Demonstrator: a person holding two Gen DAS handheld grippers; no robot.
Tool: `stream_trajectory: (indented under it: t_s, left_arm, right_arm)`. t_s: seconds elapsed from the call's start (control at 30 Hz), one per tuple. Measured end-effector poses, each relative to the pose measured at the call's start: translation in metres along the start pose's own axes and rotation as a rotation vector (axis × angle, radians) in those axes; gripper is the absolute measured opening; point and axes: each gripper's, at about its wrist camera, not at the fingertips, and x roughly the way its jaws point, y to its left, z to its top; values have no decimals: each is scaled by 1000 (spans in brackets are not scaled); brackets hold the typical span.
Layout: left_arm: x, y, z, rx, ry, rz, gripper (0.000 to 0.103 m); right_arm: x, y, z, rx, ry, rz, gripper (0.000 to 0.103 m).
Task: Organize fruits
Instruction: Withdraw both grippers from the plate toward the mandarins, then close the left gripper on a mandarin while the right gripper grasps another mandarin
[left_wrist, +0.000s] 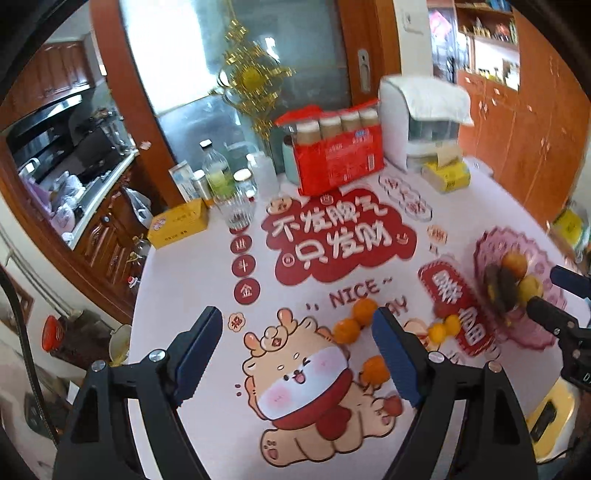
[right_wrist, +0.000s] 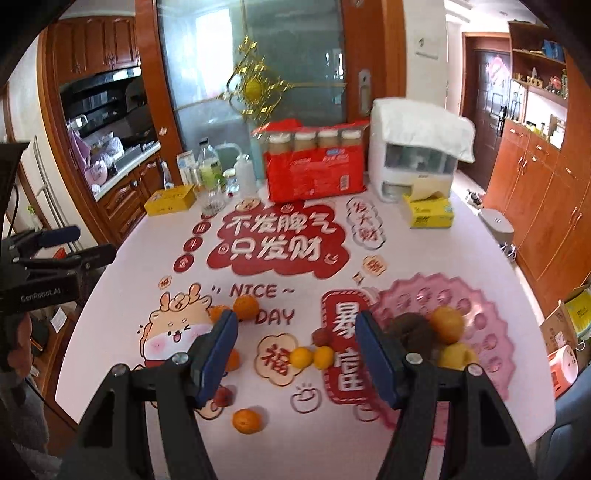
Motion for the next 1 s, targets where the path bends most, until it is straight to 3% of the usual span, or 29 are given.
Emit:
stream_trajectory:
  t_s: [0.27,0.5,0.73,0.9,1.0]
  left_arm:
    - [61,-14,-28,165,99,-73,82]
    - [116,-49,-58,280,212,-212,82]
    - [161,-75,-67,301,316,-307,82]
    - [187,-93,-72,280,401,-366,78]
    - [194,-101,-74,285,411,-371,76]
  right_arm:
    - [62,33,-30,-61,161,-22,66]
    - [103,44,-82,-86,316,-2,66]
    - [125,49,-117,-83,439,53,62]
    - [132,46,-127,-53,472,72,62]
    - [134,44,-132,-39,479,84,59]
